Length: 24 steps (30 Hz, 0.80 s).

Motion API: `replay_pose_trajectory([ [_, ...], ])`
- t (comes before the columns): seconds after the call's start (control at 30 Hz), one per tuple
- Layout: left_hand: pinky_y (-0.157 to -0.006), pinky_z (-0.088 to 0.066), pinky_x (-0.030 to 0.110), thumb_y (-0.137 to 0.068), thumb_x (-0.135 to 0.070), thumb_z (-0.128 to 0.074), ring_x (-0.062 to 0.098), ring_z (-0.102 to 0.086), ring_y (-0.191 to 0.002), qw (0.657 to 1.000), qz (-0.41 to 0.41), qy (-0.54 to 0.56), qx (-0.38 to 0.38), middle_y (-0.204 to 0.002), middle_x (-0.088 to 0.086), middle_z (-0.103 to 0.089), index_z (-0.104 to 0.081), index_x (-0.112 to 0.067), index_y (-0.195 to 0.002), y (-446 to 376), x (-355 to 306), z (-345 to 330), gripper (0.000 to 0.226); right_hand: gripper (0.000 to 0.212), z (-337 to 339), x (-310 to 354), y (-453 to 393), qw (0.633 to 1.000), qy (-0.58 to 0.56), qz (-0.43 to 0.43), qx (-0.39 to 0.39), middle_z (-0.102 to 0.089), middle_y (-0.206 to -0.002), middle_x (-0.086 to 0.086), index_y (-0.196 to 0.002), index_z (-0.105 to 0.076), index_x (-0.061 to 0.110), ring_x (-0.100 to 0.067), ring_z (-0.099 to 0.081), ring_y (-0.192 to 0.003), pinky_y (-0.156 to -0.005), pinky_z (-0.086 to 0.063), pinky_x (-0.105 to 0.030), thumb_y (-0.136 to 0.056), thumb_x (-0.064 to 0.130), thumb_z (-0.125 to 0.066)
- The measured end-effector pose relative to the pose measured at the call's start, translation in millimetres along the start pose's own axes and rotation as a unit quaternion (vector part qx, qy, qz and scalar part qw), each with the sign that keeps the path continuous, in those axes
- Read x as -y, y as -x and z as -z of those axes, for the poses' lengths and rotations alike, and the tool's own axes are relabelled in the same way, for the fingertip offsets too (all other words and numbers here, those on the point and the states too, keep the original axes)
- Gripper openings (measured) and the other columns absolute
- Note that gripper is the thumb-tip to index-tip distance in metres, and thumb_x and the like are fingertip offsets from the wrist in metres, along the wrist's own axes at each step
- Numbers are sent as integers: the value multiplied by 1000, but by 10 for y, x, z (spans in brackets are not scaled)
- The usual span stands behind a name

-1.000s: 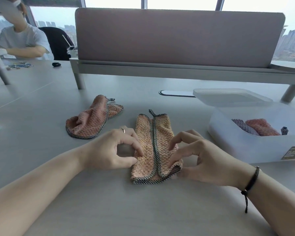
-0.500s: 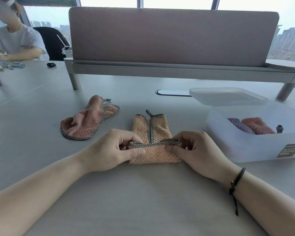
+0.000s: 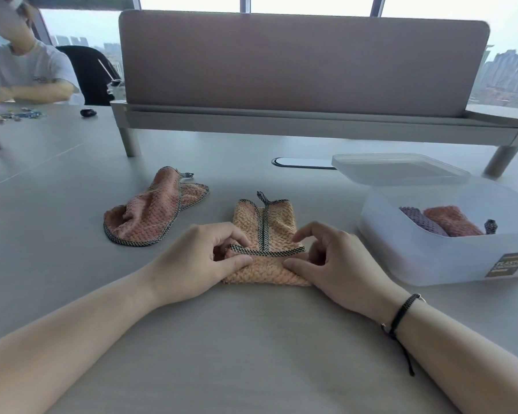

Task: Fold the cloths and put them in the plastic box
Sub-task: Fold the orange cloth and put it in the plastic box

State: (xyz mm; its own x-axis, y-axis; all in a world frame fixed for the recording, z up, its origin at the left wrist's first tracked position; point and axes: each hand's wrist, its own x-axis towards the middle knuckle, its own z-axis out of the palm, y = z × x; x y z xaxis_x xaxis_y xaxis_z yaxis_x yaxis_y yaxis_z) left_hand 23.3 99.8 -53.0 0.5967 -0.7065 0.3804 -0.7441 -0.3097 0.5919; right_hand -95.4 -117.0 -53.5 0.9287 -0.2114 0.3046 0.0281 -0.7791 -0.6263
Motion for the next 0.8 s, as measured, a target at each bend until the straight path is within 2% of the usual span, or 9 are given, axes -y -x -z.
replay_pose_trajectory([
  [0.1, -57, -36, 9, -79, -29, -82, 1, -50, -57, 999, -20, -27, -15, -67, -8, -52, -67, -24, -101, 3, 10, -18, 27, 32, 11, 24, 17, 1000, 19, 5, -13, -60, -66, 5, -96, -58, 32, 2, -64, -70, -63, -50, -28, -75, 43, -79],
  [0.2, -62, -36, 8, -71, -33, -86, -1, -50, -66, 995, -47, -70, -48, -76, -11, -51, -63, -25, -99, 2, 20, 2, 37, 28, 32, 20, 45, 996, 62, 49, -50, -52, -82, 11, -89, -60, 33, -2, -52, -73, -64, -44, -23, -72, 41, -81],
  [0.3, -68, -39, 13, -73, -27, -86, 1, -52, -74, 988, -108, -99, -45, -81, -16, -50, -71, -22, -85, -11, -36, 36, 20, 10, 52, 20, 46, 985, 110, 120, -54, -49, -87, 15, -77, -70, 34, -6, -47, -79, -68, -40, -25, -75, 31, -80],
  [0.37, -71, -42, 17, -80, -24, -82, 2, -53, -77, 982, -158, -108, -13, -81, -15, -55, -74, -21, -82, -7, -57, 36, 8, 7, 48, 13, 41, 976, 138, 163, -32, -56, -86, 17, -79, -75, 38, -7, -46, -80, -71, -41, -26, -77, 31, -76],
  [0.43, -72, -48, 25, -86, -33, -74, 6, -56, -81, 977, -175, -118, 30, -84, -13, -61, -75, -23, -89, 5, -44, 40, 10, 12, 36, -3, 37, 975, 136, 178, -5, -64, -84, 20, -86, -77, 41, -9, -49, -82, -72, -46, -31, -80, 33, -71],
  [0.53, -79, -52, 31, -84, -58, -66, 7, -60, -93, 977, -153, -130, 77, -96, -15, -64, -74, -27, -100, 17, -10, 91, 36, 19, 71, -10, 40, 982, 116, 149, 24, -67, -88, 20, -96, -76, 41, -8, -54, -88, -81, -49, -32, -85, 48, -62],
  [0.67, -83, -47, 18, -78, -59, -72, -1, -58, -95, 978, -143, -125, 91, -103, -15, -61, -73, -29, -103, 22, 7, 136, 40, 48, 144, -32, 56, 983, 107, 119, 85, -58, -103, 22, -106, -71, 43, -1, -54, -101, -93, -43, -25, -70, 73, -64],
  [0.73, -80, -44, 10, -79, -51, -75, -5, -58, -94, 980, -135, -113, 89, -104, -17, -60, -72, -28, -104, 19, 14, 144, 34, 48, 137, -47, 47, 984, 107, 111, 92, -54, -104, 22, -107, -70, 45, 0, -52, -102, -93, -43, -26, -67, 72, -66],
  [0.8, -82, -45, 11, -80, -42, -77, -5, -59, -96, 982, -134, -109, 83, -105, -17, -61, -71, -27, -105, 18, 20, 151, 30, 39, 117, -62, 31, 985, 107, 109, 75, -55, -101, 22, -104, -71, 46, 0, -52, -99, -92, -44, -30, -72, 67, -64],
])
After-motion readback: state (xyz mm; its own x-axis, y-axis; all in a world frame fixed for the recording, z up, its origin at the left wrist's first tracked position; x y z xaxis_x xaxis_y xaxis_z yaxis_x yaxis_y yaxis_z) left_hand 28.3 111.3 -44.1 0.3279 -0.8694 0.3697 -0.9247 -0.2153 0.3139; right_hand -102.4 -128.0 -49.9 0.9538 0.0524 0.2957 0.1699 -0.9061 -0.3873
